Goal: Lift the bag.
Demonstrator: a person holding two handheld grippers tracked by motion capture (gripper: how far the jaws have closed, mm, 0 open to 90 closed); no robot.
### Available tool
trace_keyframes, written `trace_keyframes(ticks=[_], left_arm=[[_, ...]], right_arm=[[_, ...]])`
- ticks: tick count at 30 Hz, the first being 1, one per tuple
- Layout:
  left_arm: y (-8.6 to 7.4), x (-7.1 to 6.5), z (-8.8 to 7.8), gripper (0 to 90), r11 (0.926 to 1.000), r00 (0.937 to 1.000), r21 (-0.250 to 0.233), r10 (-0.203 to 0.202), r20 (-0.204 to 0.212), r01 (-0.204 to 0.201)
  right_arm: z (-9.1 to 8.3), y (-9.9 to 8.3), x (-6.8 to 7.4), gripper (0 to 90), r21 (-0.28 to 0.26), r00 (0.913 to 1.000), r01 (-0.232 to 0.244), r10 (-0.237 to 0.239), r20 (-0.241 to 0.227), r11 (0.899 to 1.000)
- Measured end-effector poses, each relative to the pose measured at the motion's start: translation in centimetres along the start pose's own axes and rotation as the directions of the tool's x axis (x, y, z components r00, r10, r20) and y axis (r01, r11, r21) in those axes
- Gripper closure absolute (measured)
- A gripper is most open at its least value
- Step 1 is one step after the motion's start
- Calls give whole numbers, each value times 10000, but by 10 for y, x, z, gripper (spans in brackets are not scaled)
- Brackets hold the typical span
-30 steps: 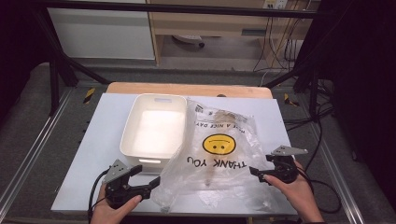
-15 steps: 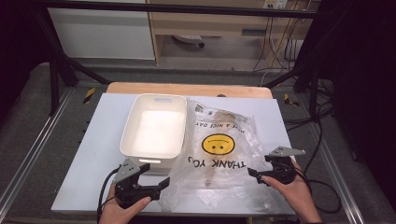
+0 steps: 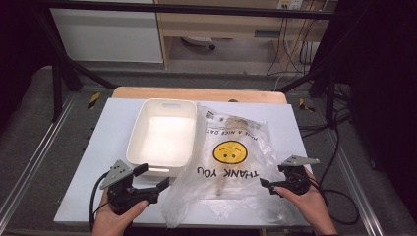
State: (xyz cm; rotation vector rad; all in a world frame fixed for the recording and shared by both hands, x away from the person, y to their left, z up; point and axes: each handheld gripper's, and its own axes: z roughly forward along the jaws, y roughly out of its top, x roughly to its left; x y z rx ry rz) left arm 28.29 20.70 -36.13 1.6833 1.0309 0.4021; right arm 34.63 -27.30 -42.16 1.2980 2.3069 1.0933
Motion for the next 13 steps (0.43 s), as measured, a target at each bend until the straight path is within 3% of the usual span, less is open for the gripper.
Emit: trace_keyframes(ticks=[6, 11, 13], left_arm=[[-4, 29, -11, 85, 9998, 9950, -125, -145, -990, 133], [-7, 56, -25, 65, 9982, 9881, -483, -435, -1472, 367], [-9, 66, -28, 62, 9966, 9824, -587, -677, -1741, 582]], right_arm=[[-3, -1, -3, 68, -307, 9998, -200, 203, 92, 9993], [-11, -2, -7, 50, -1044, 9987, -415, 443, 253, 9937], [-15, -3, -11, 47, -1340, 9979, -461, 517, 386, 9899]])
